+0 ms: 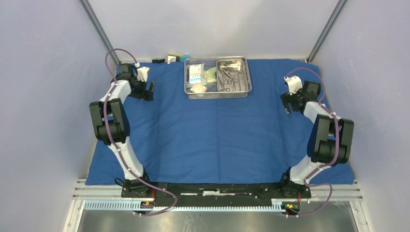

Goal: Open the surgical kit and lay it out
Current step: Smooth out the surgical kit at the center of the board.

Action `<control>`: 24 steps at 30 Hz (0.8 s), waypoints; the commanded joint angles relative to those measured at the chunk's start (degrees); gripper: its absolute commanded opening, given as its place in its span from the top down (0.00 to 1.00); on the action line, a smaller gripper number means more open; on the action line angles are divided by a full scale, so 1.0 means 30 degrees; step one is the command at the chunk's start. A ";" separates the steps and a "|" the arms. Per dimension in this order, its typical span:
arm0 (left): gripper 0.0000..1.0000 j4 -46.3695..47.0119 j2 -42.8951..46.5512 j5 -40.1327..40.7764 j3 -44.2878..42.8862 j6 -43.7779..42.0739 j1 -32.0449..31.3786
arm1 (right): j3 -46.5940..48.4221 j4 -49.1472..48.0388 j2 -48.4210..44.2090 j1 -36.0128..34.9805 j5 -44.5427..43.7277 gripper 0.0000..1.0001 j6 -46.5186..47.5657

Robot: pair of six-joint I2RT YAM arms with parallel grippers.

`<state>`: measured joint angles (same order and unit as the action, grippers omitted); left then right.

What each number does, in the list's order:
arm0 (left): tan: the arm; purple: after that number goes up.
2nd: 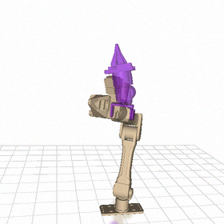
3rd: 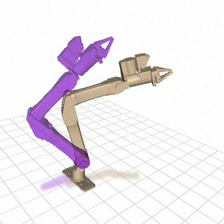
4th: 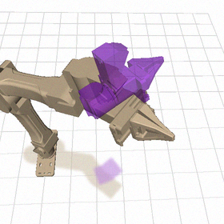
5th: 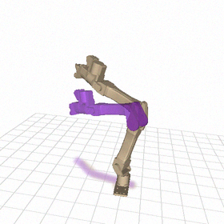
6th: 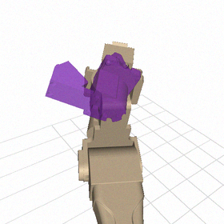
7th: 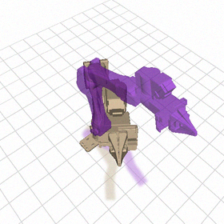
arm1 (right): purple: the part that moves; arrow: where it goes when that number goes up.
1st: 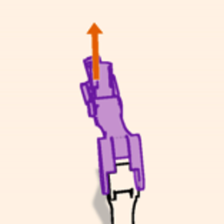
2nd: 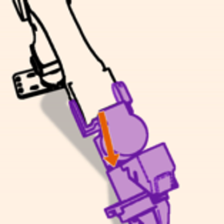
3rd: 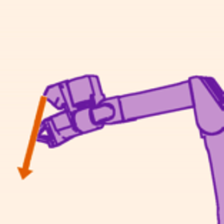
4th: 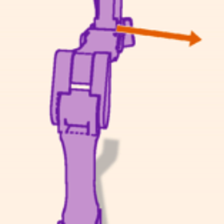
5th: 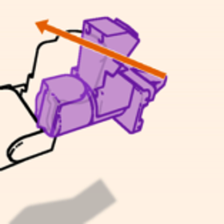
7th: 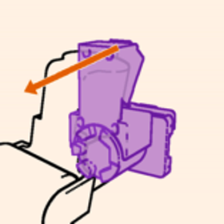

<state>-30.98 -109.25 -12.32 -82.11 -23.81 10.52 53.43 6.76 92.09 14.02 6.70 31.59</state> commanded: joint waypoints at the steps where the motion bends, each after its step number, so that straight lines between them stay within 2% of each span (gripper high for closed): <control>1: 0.01 0.0688 -0.2403 0.1205 -0.2570 0.2208 -0.0031 | 0.1913 -0.2800 0.1892 0.0058 -0.1943 0.13 -0.1128; 9: 0.02 -0.0007 -0.4256 0.4948 -0.2677 0.0278 0.0052 | 0.1731 -0.2559 0.3319 0.1137 -0.2858 0.13 0.0546; 15: 0.02 0.0332 -0.4807 0.6132 -0.2466 -0.0576 0.0397 | 0.0527 -0.3084 0.3274 0.1522 -0.3687 0.13 0.1713; 24: 0.03 0.1374 -0.5160 0.7452 -0.2313 -0.1328 0.0998 | 0.0712 -0.3390 0.3973 0.2166 -0.4771 0.14 0.2935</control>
<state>-28.93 -121.14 2.02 -90.06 -22.85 11.31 55.64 -2.39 102.26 19.16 -4.45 37.71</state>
